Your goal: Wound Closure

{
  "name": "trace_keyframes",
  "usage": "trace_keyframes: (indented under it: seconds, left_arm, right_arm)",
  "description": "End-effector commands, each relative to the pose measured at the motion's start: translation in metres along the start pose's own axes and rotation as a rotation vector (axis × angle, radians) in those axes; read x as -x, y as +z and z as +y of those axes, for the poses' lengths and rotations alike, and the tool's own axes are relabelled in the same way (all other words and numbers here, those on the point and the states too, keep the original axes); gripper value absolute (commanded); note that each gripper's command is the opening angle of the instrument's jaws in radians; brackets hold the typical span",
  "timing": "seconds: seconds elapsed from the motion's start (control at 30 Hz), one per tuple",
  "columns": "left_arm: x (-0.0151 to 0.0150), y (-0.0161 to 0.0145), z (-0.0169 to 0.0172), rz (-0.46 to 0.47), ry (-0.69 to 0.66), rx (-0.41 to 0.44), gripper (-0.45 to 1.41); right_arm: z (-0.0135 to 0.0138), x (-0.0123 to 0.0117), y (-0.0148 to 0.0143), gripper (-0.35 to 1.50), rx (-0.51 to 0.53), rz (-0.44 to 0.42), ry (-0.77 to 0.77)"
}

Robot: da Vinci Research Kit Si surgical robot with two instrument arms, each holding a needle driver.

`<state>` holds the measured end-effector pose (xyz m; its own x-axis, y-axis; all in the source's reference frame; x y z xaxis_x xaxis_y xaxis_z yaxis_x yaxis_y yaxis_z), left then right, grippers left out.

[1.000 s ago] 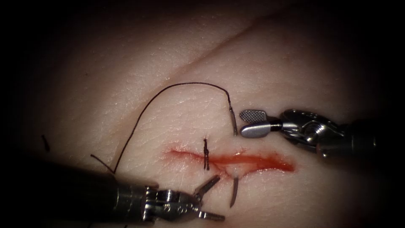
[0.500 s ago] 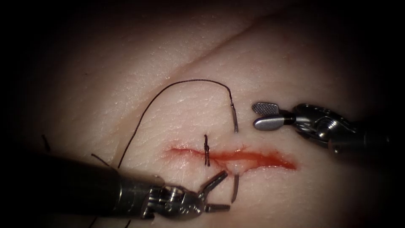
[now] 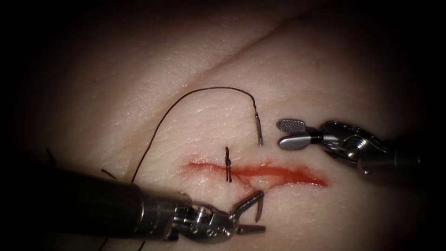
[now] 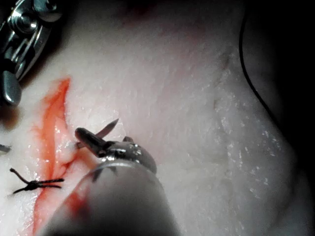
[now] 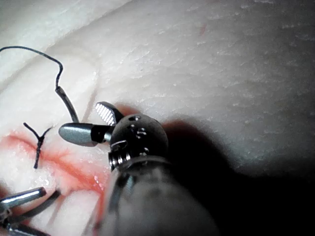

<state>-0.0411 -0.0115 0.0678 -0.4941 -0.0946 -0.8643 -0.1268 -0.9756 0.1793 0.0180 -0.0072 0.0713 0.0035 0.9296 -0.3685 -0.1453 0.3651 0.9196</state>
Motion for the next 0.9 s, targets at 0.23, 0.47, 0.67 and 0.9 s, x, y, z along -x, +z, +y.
trace_keyframes:
  seconds: [0.23, 0.47, 0.67, 0.9]
  left_arm:
    - [0.0002, 0.0011, -0.0006, 0.048, -0.001, 0.022, -0.45]
    - [0.0005, 0.0004, -0.0017, 0.100, -0.125, 0.064, -0.45]
    - [-0.0010, -0.0007, -0.0015, 0.213, -0.405, 0.190, -0.45]
    - [-0.0038, -0.0019, -0.0021, 0.321, -0.681, 0.319, -0.45]
  right_arm:
    - [0.0001, 0.0010, 0.0007, 0.88, -0.001, -0.007, -0.002]
    - [0.0000, 0.0013, 0.0004, 0.76, -0.004, -0.009, -0.005]
    - [-0.0001, 0.0014, 0.0004, 0.69, -0.005, -0.010, -0.006]
    - [-0.0001, 0.0020, 0.0003, 0.52, -0.006, -0.024, 0.006]
